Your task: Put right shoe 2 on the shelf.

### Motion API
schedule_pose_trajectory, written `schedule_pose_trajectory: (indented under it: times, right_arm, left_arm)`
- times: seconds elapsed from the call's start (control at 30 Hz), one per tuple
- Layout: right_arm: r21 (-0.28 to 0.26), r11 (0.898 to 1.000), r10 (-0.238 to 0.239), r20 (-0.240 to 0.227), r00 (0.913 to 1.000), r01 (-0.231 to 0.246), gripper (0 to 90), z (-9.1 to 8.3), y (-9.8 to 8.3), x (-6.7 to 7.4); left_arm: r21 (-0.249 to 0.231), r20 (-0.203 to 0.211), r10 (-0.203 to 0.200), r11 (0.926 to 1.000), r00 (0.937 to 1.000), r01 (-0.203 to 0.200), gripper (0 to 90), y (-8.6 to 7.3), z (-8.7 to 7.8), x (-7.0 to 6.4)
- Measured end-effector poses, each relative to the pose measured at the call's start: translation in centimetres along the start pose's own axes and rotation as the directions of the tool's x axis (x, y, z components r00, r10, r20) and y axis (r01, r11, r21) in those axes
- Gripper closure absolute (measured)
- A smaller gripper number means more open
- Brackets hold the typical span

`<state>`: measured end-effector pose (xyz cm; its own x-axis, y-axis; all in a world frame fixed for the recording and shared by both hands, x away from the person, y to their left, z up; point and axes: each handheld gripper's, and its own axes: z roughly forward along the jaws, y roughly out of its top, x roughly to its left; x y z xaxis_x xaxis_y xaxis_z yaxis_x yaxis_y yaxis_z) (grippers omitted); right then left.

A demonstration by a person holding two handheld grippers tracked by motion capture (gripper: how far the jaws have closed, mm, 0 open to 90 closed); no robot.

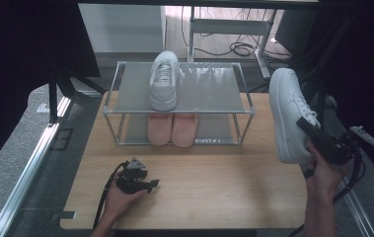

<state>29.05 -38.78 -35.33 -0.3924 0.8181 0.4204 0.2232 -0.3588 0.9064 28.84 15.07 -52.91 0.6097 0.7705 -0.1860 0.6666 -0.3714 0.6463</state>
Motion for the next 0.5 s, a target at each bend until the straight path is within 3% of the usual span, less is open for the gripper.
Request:
schedule_pose_trajectory:
  times: [0.5]
  right_arm:
    - [-0.011, 1.000, -0.017, -0.041, 0.9990, 0.016, 83.1, 2.4, 1.6, 2.7]
  left_arm:
    - [-0.001, 0.002, 0.002, 1.0000, 1.0000, -0.002, 38.7, 0.0, 0.0, 0.0]
